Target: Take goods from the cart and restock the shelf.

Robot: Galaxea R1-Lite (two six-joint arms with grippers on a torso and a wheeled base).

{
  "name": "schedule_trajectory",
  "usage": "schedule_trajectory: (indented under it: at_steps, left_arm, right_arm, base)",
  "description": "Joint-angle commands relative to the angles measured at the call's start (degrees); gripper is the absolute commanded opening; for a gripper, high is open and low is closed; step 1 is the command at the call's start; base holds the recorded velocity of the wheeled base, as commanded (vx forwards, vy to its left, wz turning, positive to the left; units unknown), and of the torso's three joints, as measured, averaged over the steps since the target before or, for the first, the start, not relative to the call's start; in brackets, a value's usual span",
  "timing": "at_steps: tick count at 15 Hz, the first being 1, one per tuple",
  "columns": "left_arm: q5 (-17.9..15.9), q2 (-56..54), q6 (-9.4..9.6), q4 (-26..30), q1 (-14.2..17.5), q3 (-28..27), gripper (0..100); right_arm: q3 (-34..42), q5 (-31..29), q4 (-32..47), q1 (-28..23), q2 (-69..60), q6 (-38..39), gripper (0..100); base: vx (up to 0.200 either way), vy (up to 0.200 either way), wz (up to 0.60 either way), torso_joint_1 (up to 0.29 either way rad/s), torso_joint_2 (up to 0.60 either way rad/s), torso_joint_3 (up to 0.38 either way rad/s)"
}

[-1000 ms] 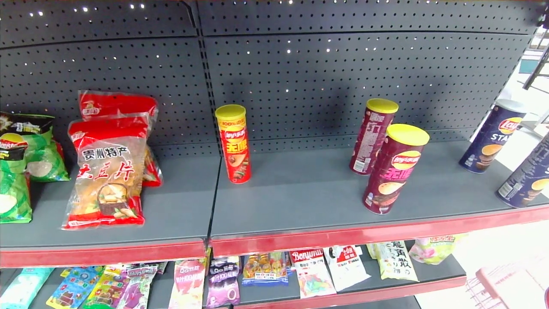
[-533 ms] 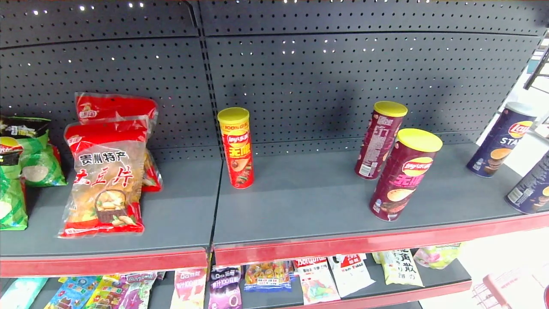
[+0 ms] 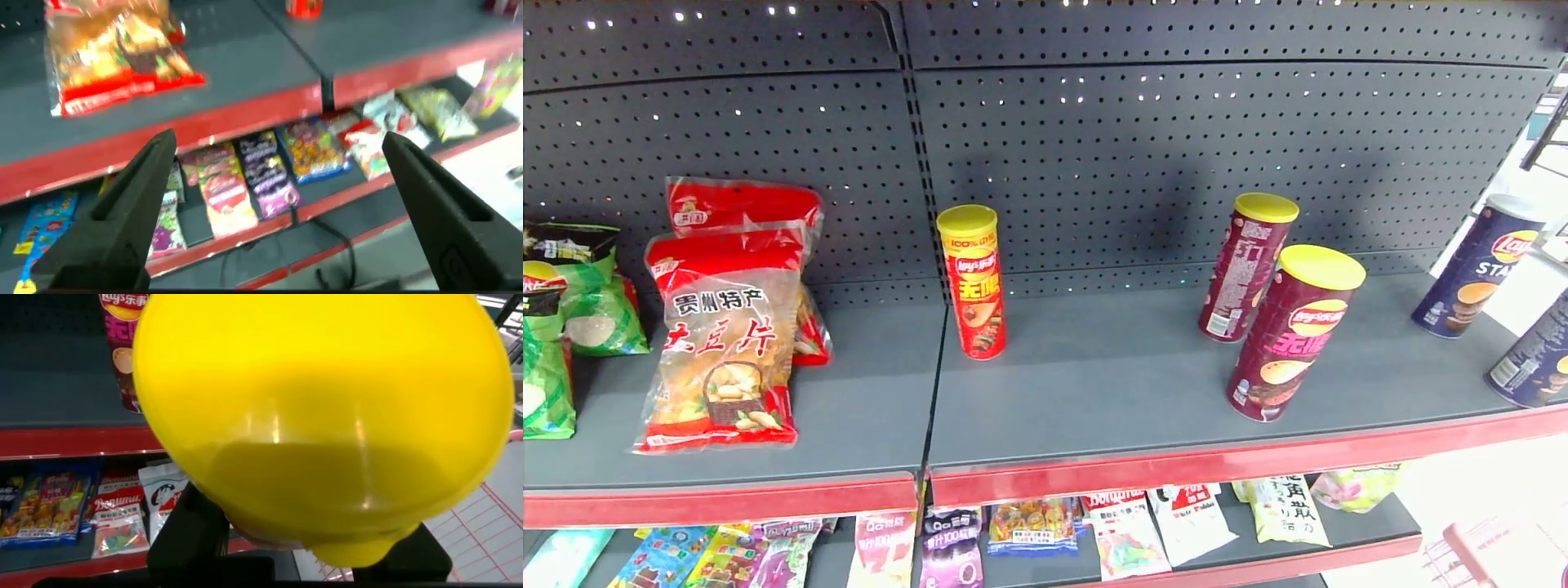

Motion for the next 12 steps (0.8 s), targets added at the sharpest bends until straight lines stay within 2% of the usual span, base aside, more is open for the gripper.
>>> schedule_trajectory:
  at_steps: [1,3,5,7,9,10,12]
  left_arm:
    - [0.44,38.57,-6.00,-12.88,0.11,-17.20,100]
    - [-1.76,50.08,-1.69,-18.25,-1.12,-18.78,100]
    - [-7.21,59.13,1.21,-24.92,-1.73,-22.29,100]
    - [-9.41,68.01,1.21,-25.89,-1.91,-28.80,100]
    - [-14.50,75.83,1.12,-25.80,-2.17,-38.91,100]
    - [-15.65,79.44,1.21,-25.80,-2.09,-42.33,100]
    - [-15.65,82.34,1.65,-25.63,-2.09,-43.04,100]
  right_arm:
    - [0.51,0.02,-0.16,0.31,-0.18,-0.48,0]
    - [0.34,1.52,-0.16,0.40,0.26,-0.65,0]
    - [0.16,2.22,0.10,0.40,0.08,-0.65,0]
    - [0.86,3.01,0.19,0.49,0.17,-0.65,0]
    - [0.60,6.26,0.19,0.31,0.61,-0.65,0]
    - [0.16,6.18,0.10,0.31,1.40,-0.57,0]
    - [-0.10,5.91,0.10,0.31,1.67,-0.57,0]
  base:
    - [0.000,0.000,0.00,0.000,0.00,0.000]
    - [0.000,0.000,0.00,0.000,0.00,0.000]
    - [0.000,0.000,0.00,0.000,0.00,0.000]
    - [0.000,0.000,0.00,0.000,0.00,0.000]
    - [0.000,0.000,0.00,0.000,0.00,0.000]
    - [0.000,0.000,0.00,0.000,0.00,0.000]
    - [0.000,0.000,0.00,0.000,0.00,0.000]
